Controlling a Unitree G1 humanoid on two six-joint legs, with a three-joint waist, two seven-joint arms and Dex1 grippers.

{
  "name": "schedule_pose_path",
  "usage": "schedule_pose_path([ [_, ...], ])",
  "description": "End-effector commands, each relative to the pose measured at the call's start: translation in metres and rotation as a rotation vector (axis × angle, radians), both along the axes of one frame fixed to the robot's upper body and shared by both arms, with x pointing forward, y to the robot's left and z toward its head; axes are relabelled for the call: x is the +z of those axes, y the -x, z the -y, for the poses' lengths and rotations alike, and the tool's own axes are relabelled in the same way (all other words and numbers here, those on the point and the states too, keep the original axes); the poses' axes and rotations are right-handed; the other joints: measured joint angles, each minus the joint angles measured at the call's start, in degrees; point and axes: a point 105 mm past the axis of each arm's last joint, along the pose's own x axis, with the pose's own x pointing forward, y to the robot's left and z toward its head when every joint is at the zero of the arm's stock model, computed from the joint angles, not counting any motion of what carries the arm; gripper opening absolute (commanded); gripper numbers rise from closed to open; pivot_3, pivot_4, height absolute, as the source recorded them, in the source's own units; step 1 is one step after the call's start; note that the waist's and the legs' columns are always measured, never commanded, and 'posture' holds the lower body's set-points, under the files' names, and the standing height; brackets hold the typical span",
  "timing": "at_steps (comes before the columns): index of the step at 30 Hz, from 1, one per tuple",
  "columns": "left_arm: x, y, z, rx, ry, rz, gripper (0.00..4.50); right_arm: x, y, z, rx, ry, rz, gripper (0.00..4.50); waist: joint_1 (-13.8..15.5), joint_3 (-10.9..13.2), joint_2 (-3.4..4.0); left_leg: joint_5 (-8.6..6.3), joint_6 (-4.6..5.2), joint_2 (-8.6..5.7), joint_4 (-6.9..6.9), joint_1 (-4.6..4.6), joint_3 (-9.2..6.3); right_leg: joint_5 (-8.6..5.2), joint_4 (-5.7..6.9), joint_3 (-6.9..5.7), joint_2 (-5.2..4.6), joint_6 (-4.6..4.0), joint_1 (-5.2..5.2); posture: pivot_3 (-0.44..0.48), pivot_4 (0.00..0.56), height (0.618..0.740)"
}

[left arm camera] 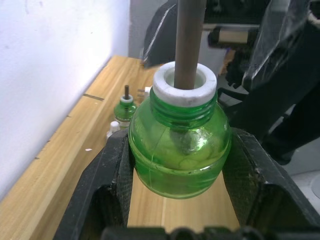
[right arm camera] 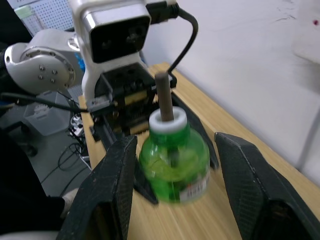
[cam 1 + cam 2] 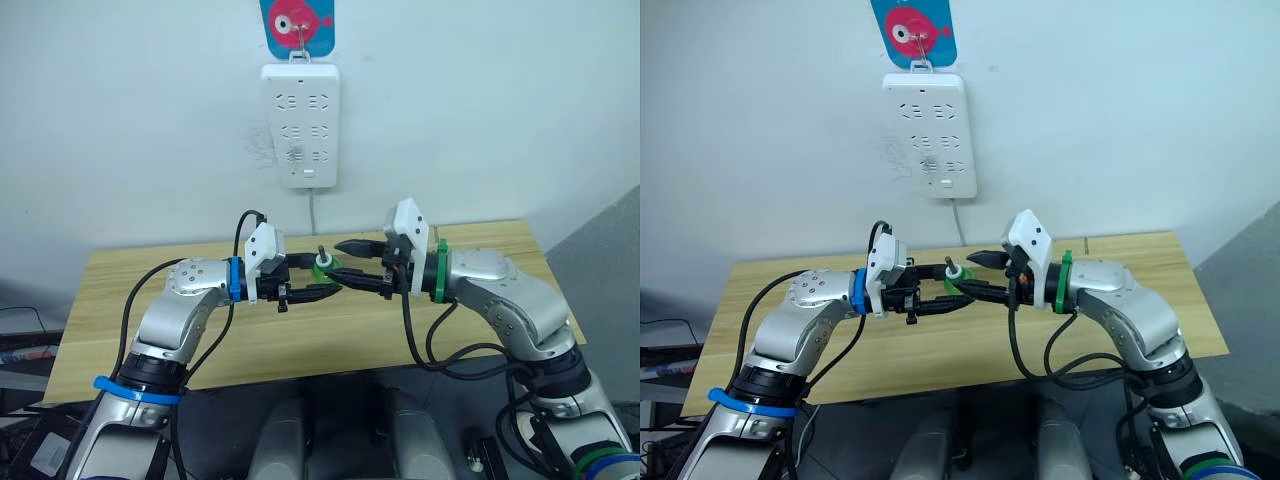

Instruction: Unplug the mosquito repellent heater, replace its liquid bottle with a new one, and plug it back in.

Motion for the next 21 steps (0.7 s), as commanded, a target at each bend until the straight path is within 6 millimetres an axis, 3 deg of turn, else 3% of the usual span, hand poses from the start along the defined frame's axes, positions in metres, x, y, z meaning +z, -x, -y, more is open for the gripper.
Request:
schedule_pose_path([
  [1,0.008,0.001,0.002,-0.017,-0.003,0.041,2.22,0.005,0.001,-0.007,0.02,-0.002,0.043,2.55,0.0,-0.1,0.0,0.0,0.0,0.0,0.0,0.0,-0.01,0.0,0.0,-0.01,0.0,0.0,0.0,-0.142,0.203,0.74],
  [3,0.008,0.001,0.002,-0.016,-0.002,0.044,2.22,0.004,0.0,-0.009,0.026,0.001,0.047,2.55,0.0,-0.1,0.0,0.0,0.0,0.0,0.0,0.0,-0.03,0.0,0.01,-0.03,0.0,-0.01,0.0,-0.138,0.203,0.74],
  [6,0.009,0.001,0.003,-0.014,0.001,0.046,2.22,0.002,-0.001,-0.011,0.036,0.016,0.06,2.01,0.0,-0.1,0.0,0.0,0.0,0.0,0.0,0.0,-0.03,0.01,0.02,-0.03,0.0,-0.02,0.0,-0.134,0.203,0.74],
  [9,0.009,0.002,0.003,-0.013,0.004,0.046,2.22,0.0,0.001,-0.011,0.058,0.034,0.069,0.94,0.0,-0.1,0.0,0.0,0.0,0.0,0.0,0.0,-0.03,0.02,0.03,-0.03,0.01,-0.03,0.0,-0.131,0.205,0.74],
  [14,0.011,0.002,0.004,-0.003,0.021,0.049,2.22,-0.003,0.0,-0.009,0.055,0.043,0.081,0.86,0.0,-0.2,0.0,0.0,-0.01,0.01,0.0,0.0,-0.03,0.02,0.04,-0.03,0.01,-0.04,0.0,-0.129,0.204,0.74],
  [15,0.013,0.001,0.004,0.008,0.031,0.058,2.78,-0.001,-0.002,-0.007,0.039,0.028,0.074,0.86,0.0,-0.2,0.0,0.0,-0.01,0.0,0.0,0.0,-0.03,0.02,0.04,-0.03,0.01,-0.04,0.0,-0.127,0.208,0.74],
  [18,0.016,-0.002,0.005,0.07,0.103,0.042,3.49,0.013,-0.015,0.007,-0.077,-0.101,-0.028,0.86,0.1,-0.2,-0.01,0.01,-0.01,0.0,0.01,0.0,-0.04,0.03,0.04,-0.03,0.01,-0.04,0.0,-0.123,0.207,0.74],
  [21,0.021,-0.004,0.008,0.159,0.193,0.052,4.48,0.029,-0.027,0.025,-0.197,-0.264,-0.196,0.86,0.1,-0.3,-0.02,0.02,-0.03,0.01,0.02,0.0,-0.03,0.05,0.07,0.02,-0.03,-0.07,0.01,-0.129,0.203,0.74],
])
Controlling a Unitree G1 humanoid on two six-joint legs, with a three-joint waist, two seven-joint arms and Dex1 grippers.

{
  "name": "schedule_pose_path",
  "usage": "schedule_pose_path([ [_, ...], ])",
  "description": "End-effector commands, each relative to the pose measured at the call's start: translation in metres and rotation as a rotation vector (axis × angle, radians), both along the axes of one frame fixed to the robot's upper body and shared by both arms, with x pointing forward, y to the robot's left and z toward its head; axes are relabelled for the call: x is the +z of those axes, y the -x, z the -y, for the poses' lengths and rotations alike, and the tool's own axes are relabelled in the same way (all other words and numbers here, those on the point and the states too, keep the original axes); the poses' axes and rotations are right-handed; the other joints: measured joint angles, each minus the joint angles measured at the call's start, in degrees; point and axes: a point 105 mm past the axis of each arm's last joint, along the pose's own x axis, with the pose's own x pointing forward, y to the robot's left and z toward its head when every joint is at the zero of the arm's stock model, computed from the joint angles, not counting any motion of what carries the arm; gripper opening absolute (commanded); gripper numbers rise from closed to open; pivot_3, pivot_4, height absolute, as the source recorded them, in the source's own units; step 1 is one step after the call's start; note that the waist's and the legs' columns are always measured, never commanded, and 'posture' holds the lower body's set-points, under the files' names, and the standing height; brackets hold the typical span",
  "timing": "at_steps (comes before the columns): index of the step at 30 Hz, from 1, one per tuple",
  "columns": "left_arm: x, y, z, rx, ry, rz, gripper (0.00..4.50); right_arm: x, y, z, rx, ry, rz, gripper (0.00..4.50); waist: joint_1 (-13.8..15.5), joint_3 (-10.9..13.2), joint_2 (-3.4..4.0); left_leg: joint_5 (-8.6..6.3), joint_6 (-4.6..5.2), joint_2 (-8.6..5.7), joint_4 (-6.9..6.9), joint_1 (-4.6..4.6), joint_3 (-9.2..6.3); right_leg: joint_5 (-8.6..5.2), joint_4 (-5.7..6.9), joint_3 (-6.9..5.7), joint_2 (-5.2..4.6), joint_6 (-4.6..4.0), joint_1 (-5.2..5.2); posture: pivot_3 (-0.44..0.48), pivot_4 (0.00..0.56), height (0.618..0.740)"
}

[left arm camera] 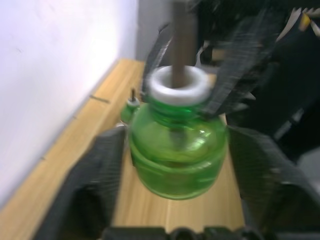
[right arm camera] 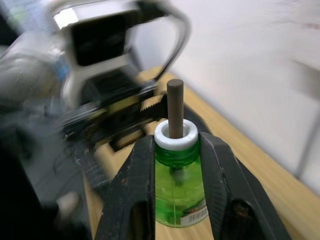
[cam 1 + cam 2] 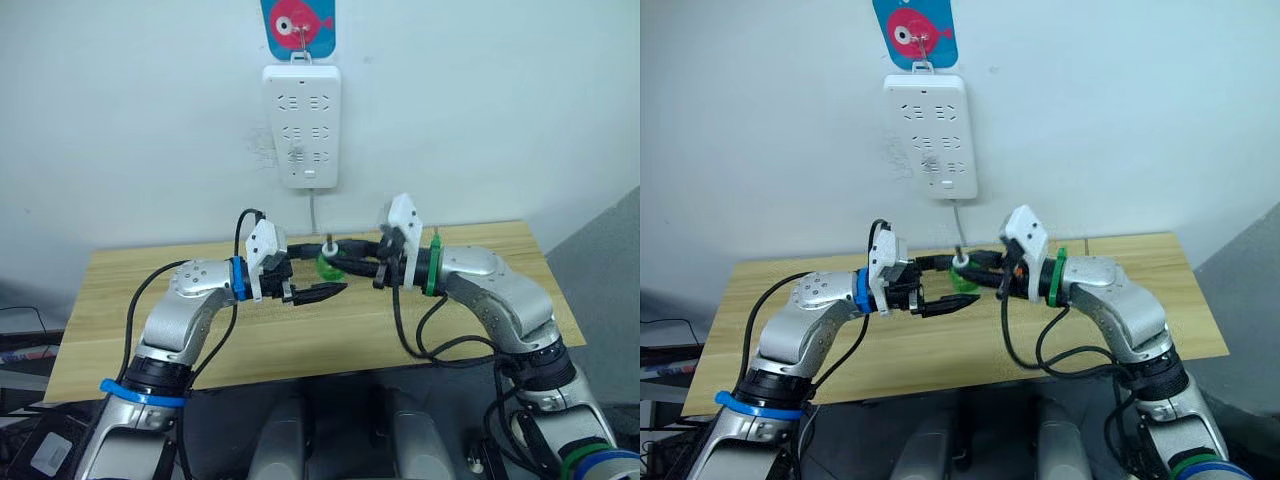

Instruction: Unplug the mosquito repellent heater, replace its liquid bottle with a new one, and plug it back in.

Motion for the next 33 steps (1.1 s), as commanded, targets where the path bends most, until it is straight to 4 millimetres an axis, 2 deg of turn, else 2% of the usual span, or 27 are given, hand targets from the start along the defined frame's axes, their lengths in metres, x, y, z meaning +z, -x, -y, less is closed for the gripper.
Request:
schedule_pose_path([
  [1,0.015,0.001,0.003,0.1,0.106,0.061,4.5,0.03,-0.012,0.025,-0.129,-0.211,-0.15,0.86,0.0,-0.2,0.01,0.0,0.0,0.0,0.0,0.0,-0.01,0.0,0.0,0.0,-0.01,0.0,0.0,-0.129,0.203,0.74],
  [4,0.026,0.0,0.014,0.197,0.207,0.134,4.5,0.037,-0.02,0.049,-0.221,-0.365,-0.312,0.86,0.1,-0.3,0.01,0.0,0.0,0.0,0.0,0.0,-0.02,0.03,0.02,0.05,-0.03,-0.03,0.03,-0.134,0.203,0.74],
  [7,0.034,0.0,0.026,0.274,0.273,0.206,4.5,0.043,-0.022,0.061,-0.268,-0.519,-0.436,0.86,0.2,-0.6,-0.07,-0.01,0.02,-0.05,0.0,0.0,-0.07,0.07,-0.01,0.05,-0.09,-0.03,0.09,-0.139,0.202,0.74],
  [10,0.041,0.002,0.04,0.311,0.304,0.32,4.5,0.047,-0.017,0.059,-0.273,-0.585,-0.498,0.86,0.0,-0.9,0.02,-0.02,0.03,-0.03,-0.01,0.02,-0.03,0.13,0.02,0.08,-0.07,-0.07,0.09,-0.141,0.204,0.74],
  [14,0.054,-0.008,0.044,0.413,0.395,0.353,4.5,0.049,-0.013,0.058,-0.286,-0.631,-0.551,0.86,-0.1,-1.0,0.02,-0.02,0.06,-0.04,-0.01,0.03,-0.01,0.13,0.07,0.12,-0.03,-0.06,0.08,-0.144,0.207,0.74],
  [24,0.054,-0.009,0.056,0.384,0.423,0.326,4.5,0.059,-0.004,0.05,-0.264,-0.654,-0.61,0.86,-0.2,-1.1,0.12,-0.02,0.11,-0.04,0.0,0.03,0.02,0.14,0.06,0.09,0.04,-0.03,0.08,-0.155,0.21,0.74],
  [27,0.053,-0.009,0.057,0.377,0.427,0.319,3.89,0.06,-0.002,0.047,-0.257,-0.65,-0.616,0.86,-0.2,-1.1,0.12,-0.03,0.11,-0.04,0.01,0.03,0.01,0.14,0.06,0.08,0.04,-0.03,0.08,-0.156,0.21,0.74],
  [31,0.054,-0.009,0.057,0.372,0.428,0.318,2.62,0.06,0.0,0.045,-0.249,-0.642,-0.623,0.86,-0.2,-1.1,0.12,-0.03,0.12,-0.05,0.01,0.03,0.01,0.14,0.04,0.08,0.04,-0.02,0.09,-0.159,0.21,0.74],
  [33,0.055,-0.009,0.057,0.37,0.432,0.323,2.21,0.06,0.001,0.044,-0.247,-0.638,-0.623,0.86,-0.2,-1.1,0.12,-0.03,0.12,-0.04,0.01,0.03,0.02,0.14,0.04,0.09,0.05,-0.02,0.08,-0.159,0.21,0.74],
])
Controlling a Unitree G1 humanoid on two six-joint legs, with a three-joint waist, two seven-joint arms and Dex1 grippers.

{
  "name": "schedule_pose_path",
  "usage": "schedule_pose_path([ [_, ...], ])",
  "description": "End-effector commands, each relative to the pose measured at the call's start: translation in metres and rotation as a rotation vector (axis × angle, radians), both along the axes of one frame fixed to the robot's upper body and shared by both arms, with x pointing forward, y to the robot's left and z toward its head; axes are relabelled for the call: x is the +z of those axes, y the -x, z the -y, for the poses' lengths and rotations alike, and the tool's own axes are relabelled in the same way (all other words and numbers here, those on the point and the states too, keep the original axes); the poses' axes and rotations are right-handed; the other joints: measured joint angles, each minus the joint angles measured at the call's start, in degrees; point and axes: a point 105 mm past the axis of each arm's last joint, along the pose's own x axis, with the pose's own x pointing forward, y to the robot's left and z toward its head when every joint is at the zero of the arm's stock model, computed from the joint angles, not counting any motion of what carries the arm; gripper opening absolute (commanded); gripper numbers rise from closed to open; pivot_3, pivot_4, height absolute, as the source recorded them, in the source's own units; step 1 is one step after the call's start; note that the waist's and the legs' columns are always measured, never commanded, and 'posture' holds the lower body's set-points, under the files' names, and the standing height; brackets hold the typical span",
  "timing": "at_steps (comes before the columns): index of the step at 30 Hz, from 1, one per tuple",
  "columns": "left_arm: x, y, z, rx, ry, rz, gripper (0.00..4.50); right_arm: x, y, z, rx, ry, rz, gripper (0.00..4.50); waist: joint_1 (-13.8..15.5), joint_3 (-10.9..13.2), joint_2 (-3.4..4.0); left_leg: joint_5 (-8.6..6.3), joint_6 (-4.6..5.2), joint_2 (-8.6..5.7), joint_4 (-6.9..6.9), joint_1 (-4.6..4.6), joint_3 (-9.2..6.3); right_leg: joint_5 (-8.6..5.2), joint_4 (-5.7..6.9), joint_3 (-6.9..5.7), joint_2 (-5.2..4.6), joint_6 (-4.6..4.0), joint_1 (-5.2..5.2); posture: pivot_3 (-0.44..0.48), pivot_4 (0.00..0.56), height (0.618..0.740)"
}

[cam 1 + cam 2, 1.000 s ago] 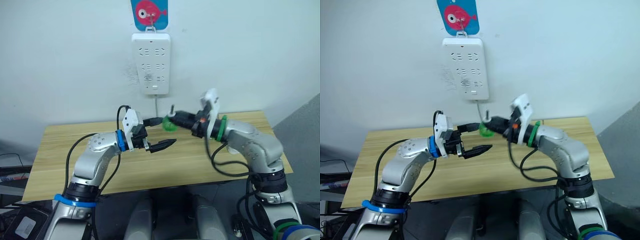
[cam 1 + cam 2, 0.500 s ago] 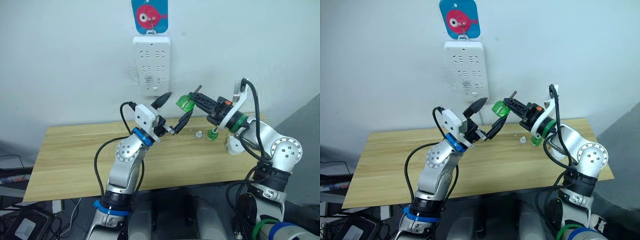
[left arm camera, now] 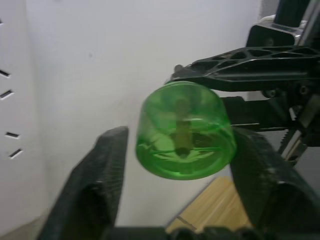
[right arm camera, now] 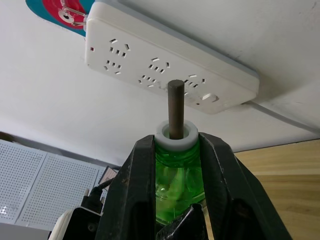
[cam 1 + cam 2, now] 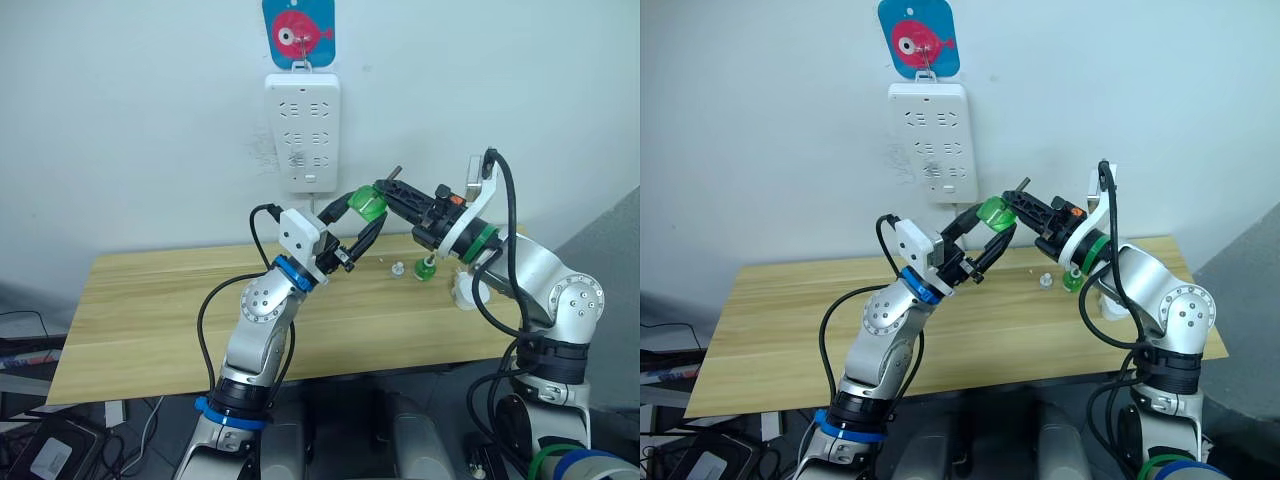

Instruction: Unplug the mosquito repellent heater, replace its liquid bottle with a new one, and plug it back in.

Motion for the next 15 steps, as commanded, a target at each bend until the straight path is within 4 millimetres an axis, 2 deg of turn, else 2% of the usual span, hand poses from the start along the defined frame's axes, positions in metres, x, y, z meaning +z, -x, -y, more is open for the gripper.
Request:
schedule_pose_path([
  [1,0.015,0.002,-0.001,0.0,0.034,0.054,2.21,0.013,0.012,-0.005,0.044,-0.019,0.056,0.86,0.0,0.0,0.0,0.0,0.0,0.0,0.0,0.0,0.0,0.0,0.0,0.0,0.01,0.0,0.0,-0.16,0.21,0.74],
  [8,0.013,0.006,0.004,-0.037,0.008,0.05,2.21,0.007,0.022,-0.012,0.118,0.058,0.089,0.86,0.0,0.0,0.0,0.0,0.01,0.0,0.0,0.0,0.0,0.0,-0.03,-0.01,0.01,0.0,0.0,-0.164,0.211,0.74],
  [12,0.014,0.005,-0.002,-0.05,0.003,0.048,2.21,-0.006,0.042,-0.01,0.247,0.213,0.138,2.16,0.0,0.0,0.0,-0.01,0.03,0.01,0.0,0.0,0.01,0.0,-0.05,0.0,0.01,0.0,0.0,-0.174,0.213,0.74],
  [15,0.014,0.001,-0.009,-0.049,-0.006,0.04,2.21,-0.02,0.055,0.01,0.313,0.369,0.137,3.24,0.1,0.0,0.0,-0.02,0.04,0.02,0.01,-0.01,-0.06,0.0,-0.1,-0.01,0.01,0.01,0.05,-0.181,0.219,0.74],
])
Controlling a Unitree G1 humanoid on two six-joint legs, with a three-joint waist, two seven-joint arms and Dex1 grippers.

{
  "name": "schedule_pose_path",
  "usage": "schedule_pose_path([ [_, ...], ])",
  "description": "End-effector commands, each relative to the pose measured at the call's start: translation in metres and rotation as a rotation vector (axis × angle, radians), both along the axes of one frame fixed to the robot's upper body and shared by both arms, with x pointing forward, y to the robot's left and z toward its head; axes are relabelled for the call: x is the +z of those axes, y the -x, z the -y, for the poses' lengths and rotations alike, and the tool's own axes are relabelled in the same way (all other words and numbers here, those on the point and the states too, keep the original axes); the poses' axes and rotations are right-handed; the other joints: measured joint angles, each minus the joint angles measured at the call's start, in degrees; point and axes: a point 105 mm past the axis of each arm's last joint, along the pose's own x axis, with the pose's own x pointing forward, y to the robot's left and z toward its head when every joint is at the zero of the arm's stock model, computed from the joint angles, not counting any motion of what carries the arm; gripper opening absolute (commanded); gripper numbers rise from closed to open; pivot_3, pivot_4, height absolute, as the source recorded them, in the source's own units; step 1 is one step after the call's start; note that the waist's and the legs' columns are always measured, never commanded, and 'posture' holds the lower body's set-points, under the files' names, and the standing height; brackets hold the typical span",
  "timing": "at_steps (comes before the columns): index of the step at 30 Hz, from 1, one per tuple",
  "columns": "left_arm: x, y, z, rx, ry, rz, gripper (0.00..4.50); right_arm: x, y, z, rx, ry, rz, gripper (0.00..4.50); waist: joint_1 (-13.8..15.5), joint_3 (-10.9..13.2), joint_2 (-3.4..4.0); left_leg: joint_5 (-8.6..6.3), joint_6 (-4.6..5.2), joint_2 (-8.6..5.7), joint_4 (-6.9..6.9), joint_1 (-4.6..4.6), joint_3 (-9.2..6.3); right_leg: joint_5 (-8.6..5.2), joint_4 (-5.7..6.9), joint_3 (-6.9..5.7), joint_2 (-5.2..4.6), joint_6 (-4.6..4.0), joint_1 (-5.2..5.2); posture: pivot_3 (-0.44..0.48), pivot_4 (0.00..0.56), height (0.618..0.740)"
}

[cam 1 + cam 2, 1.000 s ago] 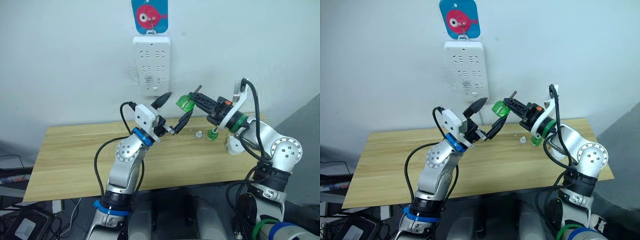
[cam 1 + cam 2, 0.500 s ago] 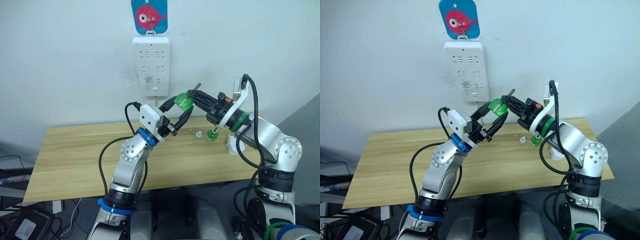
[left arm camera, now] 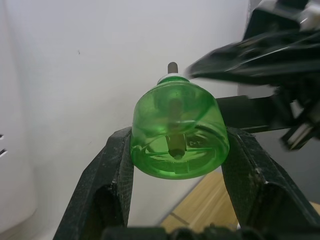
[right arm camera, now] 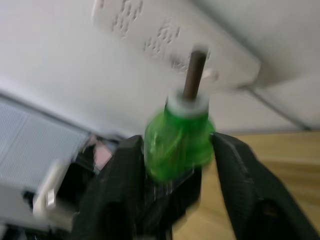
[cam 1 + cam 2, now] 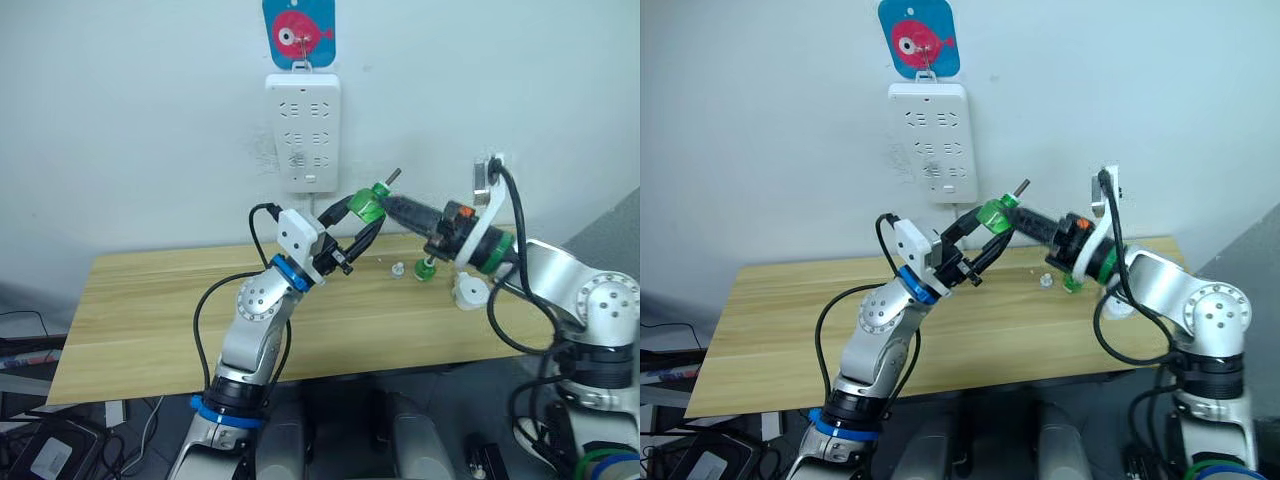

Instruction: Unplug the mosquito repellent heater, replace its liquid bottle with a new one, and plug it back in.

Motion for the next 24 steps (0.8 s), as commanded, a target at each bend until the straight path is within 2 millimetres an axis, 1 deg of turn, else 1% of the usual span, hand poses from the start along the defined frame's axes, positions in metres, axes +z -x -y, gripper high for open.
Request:
schedule_pose_path([
  [1,0.01,0.001,-0.006,-0.019,0.013,0.031,2.21,-0.009,0.023,0.016,0.124,0.154,0.026,3.57,0.1,0.0,0.01,0.0,0.0,0.0,0.0,0.0,0.01,0.0,-0.01,0.01,0.0,0.0,0.02,-0.185,0.22,0.74],
  [2,0.008,0.001,-0.007,-0.022,0.002,0.025,2.21,-0.014,0.025,0.025,0.128,0.209,0.016,3.95,0.1,0.0,0.01,-0.01,0.02,-0.03,0.02,0.0,0.01,0.0,-0.03,0.0,-0.01,0.0,0.03,-0.188,0.221,0.74],
  [3,0.005,0.001,-0.009,-0.026,-0.012,0.02,2.21,-0.024,0.023,0.039,0.105,0.301,-0.014,4.37,0.1,0.0,0.01,-0.02,0.04,-0.04,0.04,0.0,0.03,0.0,-0.07,-0.02,-0.02,0.01,0.07,-0.19,0.222,0.74],
  [4,0.003,0.001,-0.011,-0.027,-0.02,0.017,2.21,-0.032,0.02,0.051,0.074,0.373,-0.039,4.47,0.0,0.0,0.02,-0.04,0.08,-0.04,0.07,0.01,0.04,0.0,-0.08,-0.03,-0.02,0.01,0.09,-0.194,0.224,0.74],
  [5,0.002,0.0,-0.014,-0.027,-0.021,0.011,2.21,-0.04,0.016,0.064,0.038,0.448,-0.058,4.47,0.0,0.0,0.02,-0.06,0.11,-0.03,0.11,0.02,0.09,-0.01,-0.09,-0.03,-0.02,0.03,0.09,-0.196,0.226,0.74],
  [6,0.002,0.001,-0.016,-0.026,-0.021,0.009,2.21,-0.046,0.012,0.077,0.006,0.52,-0.064,4.47,0.0,0.0,0.02,-0.07,0.11,-0.02,0.13,0.03,0.1,-0.13,-0.1,-0.04,-0.02,0.22,0.1,-0.197,0.226,0.74],
  [9,0.003,-0.001,-0.023,0.006,-0.01,0.012,2.21,-0.067,-0.009,0.117,-0.134,0.792,-0.046,4.47,0.0,0.0,0.02,-0.07,0.12,-0.01,0.18,0.03,0.12,-0.17,-0.1,-0.01,-0.01,0.28,0.09,-0.201,0.227,0.74],
  [11,0.003,-0.002,-0.025,0.017,-0.007,0.009,2.21,-0.082,-0.017,0.136,-0.165,0.911,-0.066,4.47,0.0,0.0,0.02,-0.07,0.12,0.0,0.2,0.03,0.13,-0.18,-0.1,-0.01,-0.01,0.3,0.09,-0.195,0.226,0.74],
  [13,0.002,-0.002,-0.023,0.016,-0.005,0.008,2.21,-0.093,-0.024,0.147,-0.186,0.972,-0.093,4.47,0.0,0.0,0.02,-0.08,0.13,0.0,0.21,0.02,0.16,-0.18,-0.1,0.01,0.0,0.3,0.08,-0.182,0.228,0.74],
  [15,0.004,-0.001,-0.02,0.014,-0.003,0.012,2.21,-0.1,-0.033,0.153,-0.21,0.988,-0.124,4.47,0.0,0.0,0.01,-0.08,0.13,-0.01,0.22,0.02,0.16,-0.17,-0.1,0.01,-0.01,0.29,0.08,-0.171,0.234,0.74],
  [18,0.005,0.002,-0.019,0.024,-0.011,0.028,2.21,-0.105,-0.045,0.155,-0.236,0.963,-0.183,4.47,0.0,0.0,0.01,-0.09,0.14,-0.01,0.25,0.02,0.17,-0.14,-0.1,0.02,-0.01,0.24,0.08,-0.16,0.238,0.74],
  [21,0.002,0.004,-0.023,0.039,-0.014,0.017,2.21,-0.111,-0.054,0.163,-0.286,0.978,-0.243,4.47,0.1,0.0,0.01,-0.1,0.16,0.01,0.25,0.02,0.14,-0.11,-0.09,0.0,-0.01,0.2,0.09,-0.146,0.244,0.74],
  [24,0.0,0.006,-0.025,0.055,-0.026,0.01,2.21,-0.114,-0.063,0.166,-0.299,1.015,-0.233,4.47,0.1,0.0,0.01,-0.1,0.17,0.0,0.25,0.01,0.14,-0.03,-0.1,0.0,-0.01,0.05,0.08,-0.133,0.249,0.74],
])
